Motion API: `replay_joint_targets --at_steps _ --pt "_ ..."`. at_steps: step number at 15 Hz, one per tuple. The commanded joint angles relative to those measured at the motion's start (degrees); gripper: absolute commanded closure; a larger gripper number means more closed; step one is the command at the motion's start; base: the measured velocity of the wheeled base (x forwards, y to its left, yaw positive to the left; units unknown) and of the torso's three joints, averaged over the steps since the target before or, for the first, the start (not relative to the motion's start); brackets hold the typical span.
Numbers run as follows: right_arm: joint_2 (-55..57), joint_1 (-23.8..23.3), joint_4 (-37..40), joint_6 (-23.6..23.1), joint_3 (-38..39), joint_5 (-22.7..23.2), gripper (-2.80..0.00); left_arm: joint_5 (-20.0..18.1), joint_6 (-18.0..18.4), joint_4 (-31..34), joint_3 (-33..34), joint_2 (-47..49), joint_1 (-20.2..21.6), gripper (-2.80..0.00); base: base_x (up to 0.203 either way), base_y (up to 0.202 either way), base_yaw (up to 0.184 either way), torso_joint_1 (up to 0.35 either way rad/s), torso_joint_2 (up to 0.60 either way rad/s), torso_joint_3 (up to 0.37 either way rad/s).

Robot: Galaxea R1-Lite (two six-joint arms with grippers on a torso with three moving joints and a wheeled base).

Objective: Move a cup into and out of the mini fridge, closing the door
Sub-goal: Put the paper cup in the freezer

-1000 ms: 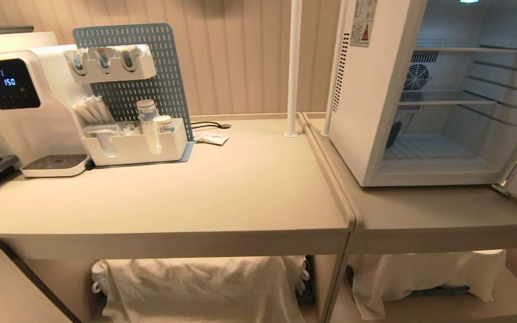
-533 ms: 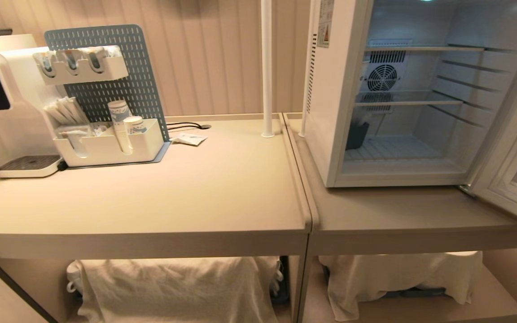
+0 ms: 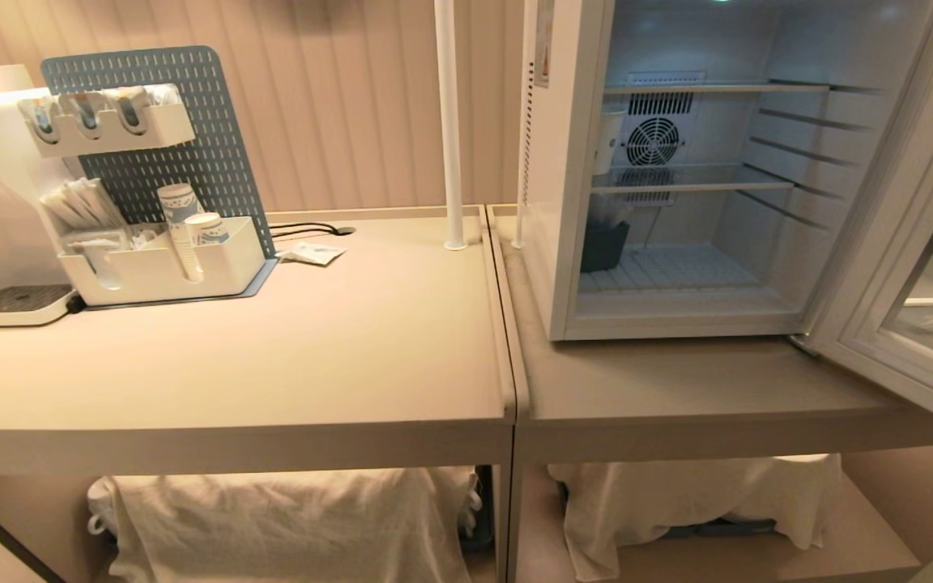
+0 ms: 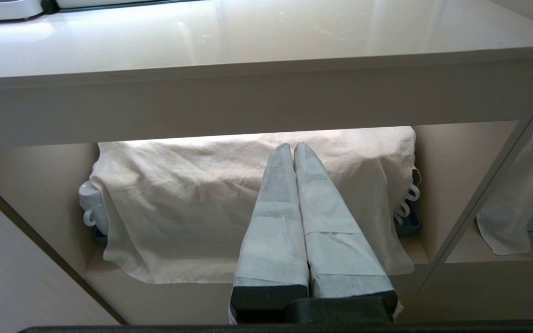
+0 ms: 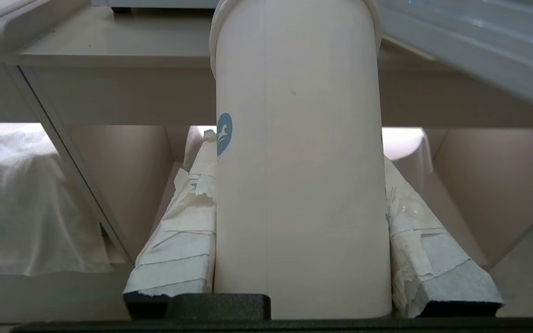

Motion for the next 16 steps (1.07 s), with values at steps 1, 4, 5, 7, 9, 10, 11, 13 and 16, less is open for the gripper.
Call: replay_joint_targets --at_steps 1,4,5,7,9,10,11,13,16 --pt "0.82 0.06 1.99 1.15 -4.77 -0.11 0.00 -0.11 -0.10 -0.06 0.00 -0.02 0.04 0.00 0.000 0.000 0.000 0.000 0.00 0.000" --pt "12.55 0.11 17.07 1.88 -27.31 1.04 0.00 -0.11 -0.08 -0.06 0.00 -0.02 0.04 0.00 0.000 0.000 0.000 0.000 0.00 0.000" --pt "19.67 0.12 22.83 2.08 -35.14 1.59 0.00 -0.11 -0.11 -0.15 0.00 -0.02 0.04 0.00 0.000 0.000 0.000 0.000 0.00 0.000" --pt "34.72 0.16 32.38 3.18 -48.07 2.49 0.00 -0.11 -0.11 -0.15 0.00 -0.02 0.04 0.00 0.000 0.000 0.000 0.000 0.00 0.000" --pt "48.91 0.18 37.50 4.20 -57.11 3.12 0.00 -0.11 -0.11 -0.06 0.00 -0.02 0.04 0.00 0.000 0.000 0.000 0.000 0.00 0.000" --pt "55.83 0.19 39.51 4.71 -61.68 3.36 0.00 -0.11 -0.11 -0.07 0.00 -0.02 0.04 0.00 0.000 0.000 0.000 0.000 0.00 0.000" --pt "62.19 0.22 40.85 5.14 -65.70 3.60 0.00 -0.11 -0.11 -0.06 0.00 -0.02 0.04 0.00 0.000 0.000 0.000 0.000 0.00 0.000" --pt "74.43 0.25 42.04 5.68 -71.99 6.46 0.00 -0.11 -0.11 -0.06 0.00 -0.02 0.04 0.00 0.000 0.000 0.000 0.000 0.00 0.000" --pt "90.33 -0.23 31.75 5.88 -75.97 12.76 0.00 -0.10 -0.11 -0.14 0.00 -0.02 0.04 0.00 0.000 0.000 0.000 0.000 0.00 0.000"
